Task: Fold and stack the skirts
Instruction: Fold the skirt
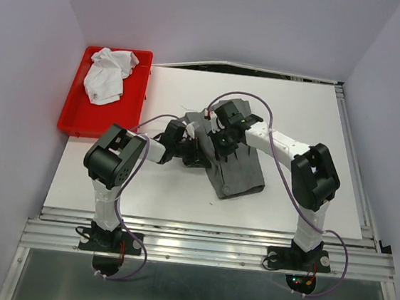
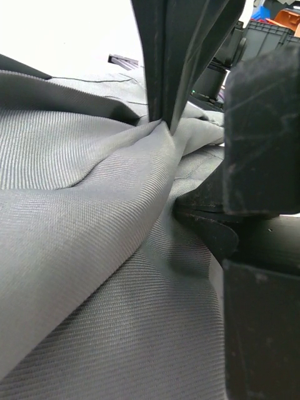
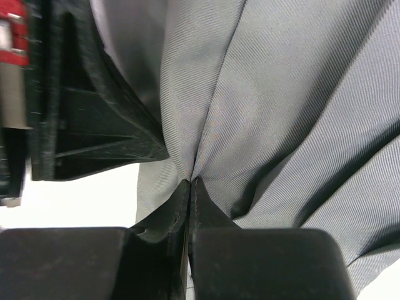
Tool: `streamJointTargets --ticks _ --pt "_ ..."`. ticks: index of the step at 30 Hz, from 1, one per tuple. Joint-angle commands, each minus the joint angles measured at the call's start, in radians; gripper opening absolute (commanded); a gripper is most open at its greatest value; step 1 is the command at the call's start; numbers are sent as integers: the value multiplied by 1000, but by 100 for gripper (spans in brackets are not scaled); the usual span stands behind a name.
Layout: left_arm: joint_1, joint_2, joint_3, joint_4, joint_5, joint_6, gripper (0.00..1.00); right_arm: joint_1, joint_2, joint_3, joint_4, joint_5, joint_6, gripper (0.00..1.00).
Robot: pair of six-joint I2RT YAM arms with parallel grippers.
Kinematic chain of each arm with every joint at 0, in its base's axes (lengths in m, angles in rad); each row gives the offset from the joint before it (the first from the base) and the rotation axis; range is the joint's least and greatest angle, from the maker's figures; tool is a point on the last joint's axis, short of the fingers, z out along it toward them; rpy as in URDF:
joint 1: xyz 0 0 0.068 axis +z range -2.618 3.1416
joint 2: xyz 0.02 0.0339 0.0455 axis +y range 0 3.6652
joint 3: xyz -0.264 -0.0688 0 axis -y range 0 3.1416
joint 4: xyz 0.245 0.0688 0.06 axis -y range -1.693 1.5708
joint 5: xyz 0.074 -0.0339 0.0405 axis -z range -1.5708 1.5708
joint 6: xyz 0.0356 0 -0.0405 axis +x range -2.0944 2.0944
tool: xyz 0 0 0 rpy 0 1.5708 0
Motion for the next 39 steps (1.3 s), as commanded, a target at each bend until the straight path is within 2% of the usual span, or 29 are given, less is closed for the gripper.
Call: streamJointTargets --ticks 1,22,28,33,34,36,39 --pt "-2 11 12 -47 -54 33 0 8 -51 64 42 -69 30 1" --pt "-1 -30 -5 -69 -55 59 0 -16 -50 149 30 -218 125 1" --pt "1 -59 -19 -52 -45 64 1 -25 -15 54 31 -312 89 1" --pt "5 -87 -14 -88 -34 93 20 -25 16 -40 76 -283 17 1" --pt "8 -103 -14 -99 -32 111 34 -25 21 -50 77 -270 12 1" --pt "16 -137 -13 -142 -29 148 46 -25 33 -66 79 -286 10 1" --pt "45 -182 13 -260 -8 208 51 -25 42 -72 82 -310 18 3"
